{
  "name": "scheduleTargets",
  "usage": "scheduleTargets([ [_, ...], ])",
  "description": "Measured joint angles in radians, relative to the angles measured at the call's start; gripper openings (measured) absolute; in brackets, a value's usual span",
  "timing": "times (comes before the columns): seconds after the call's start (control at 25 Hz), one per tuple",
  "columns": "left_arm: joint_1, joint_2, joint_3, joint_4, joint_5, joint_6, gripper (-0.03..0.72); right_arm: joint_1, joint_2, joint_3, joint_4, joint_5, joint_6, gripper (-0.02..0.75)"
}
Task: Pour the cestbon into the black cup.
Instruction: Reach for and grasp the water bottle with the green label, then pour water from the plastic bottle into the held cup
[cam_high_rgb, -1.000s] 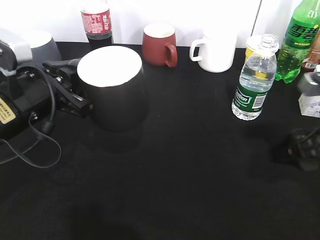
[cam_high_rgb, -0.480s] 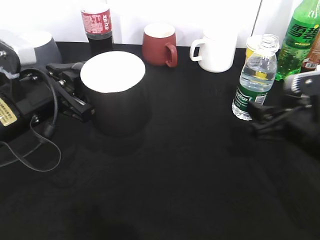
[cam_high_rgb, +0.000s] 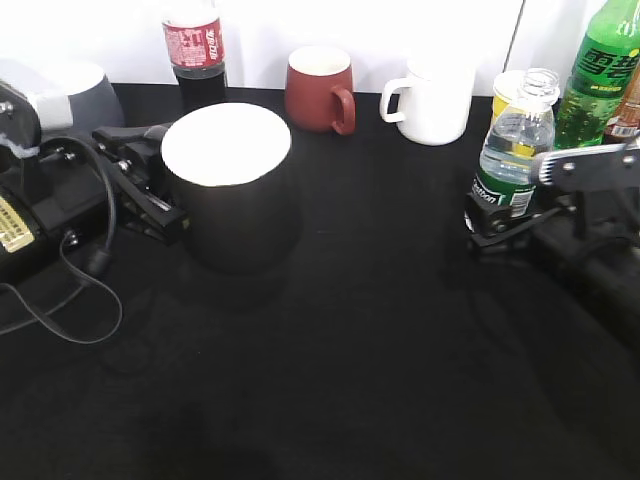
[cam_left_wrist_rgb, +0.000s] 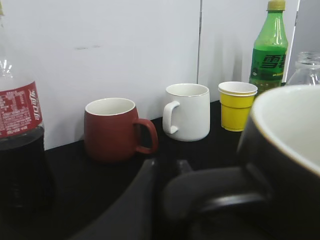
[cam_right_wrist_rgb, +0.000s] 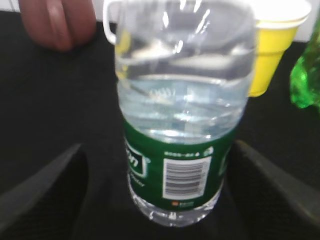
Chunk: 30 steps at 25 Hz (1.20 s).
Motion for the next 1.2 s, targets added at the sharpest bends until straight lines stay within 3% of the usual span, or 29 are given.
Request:
scheduleTargets([
  [0.24, 0.0, 0.0, 0.0, 0.003, 0.0, 0.0, 0.067, 0.0, 0.127, -0.14, 0.057, -0.027, -0.027, 0.655],
  [0.32, 0.0, 0.0, 0.0, 0.008, 0.0, 0.0, 0.067, 0.0, 0.156, -0.169, 0.072, -0.036, -0.03, 0.608],
  [0.44, 0.0, 0.0, 0.0, 0.008, 0.0, 0.0, 0.067, 0.0, 0.169, -0.167, 0.078, -0.07, -0.031, 0.505],
  [0.68, 0.0, 0.0, 0.0, 0.016, 0.001, 0.0, 0.067, 0.0, 0.169, -0.096, 0.049, -0.143, -0.029, 0.499],
  [0.88, 0.0, 0.0, -0.012, 0.105, 0.014, -0.003, 0.069, 0.0, -0.04, -0.082, -0.173, 0.026, -0.063, 0.498],
  [1.0, -0.003, 0.032, -0.122, 0.244, 0.058, -0.143, 0.069, 0.0, -0.273, -0.081, -0.24, 0.168, -0.226, 0.498],
  [1.2, -0.153, 0.144, -0.282, 0.246, 0.109, -0.172, 0.069, 0.0, -0.384, -0.081, -0.333, 0.213, -0.458, 0.498],
])
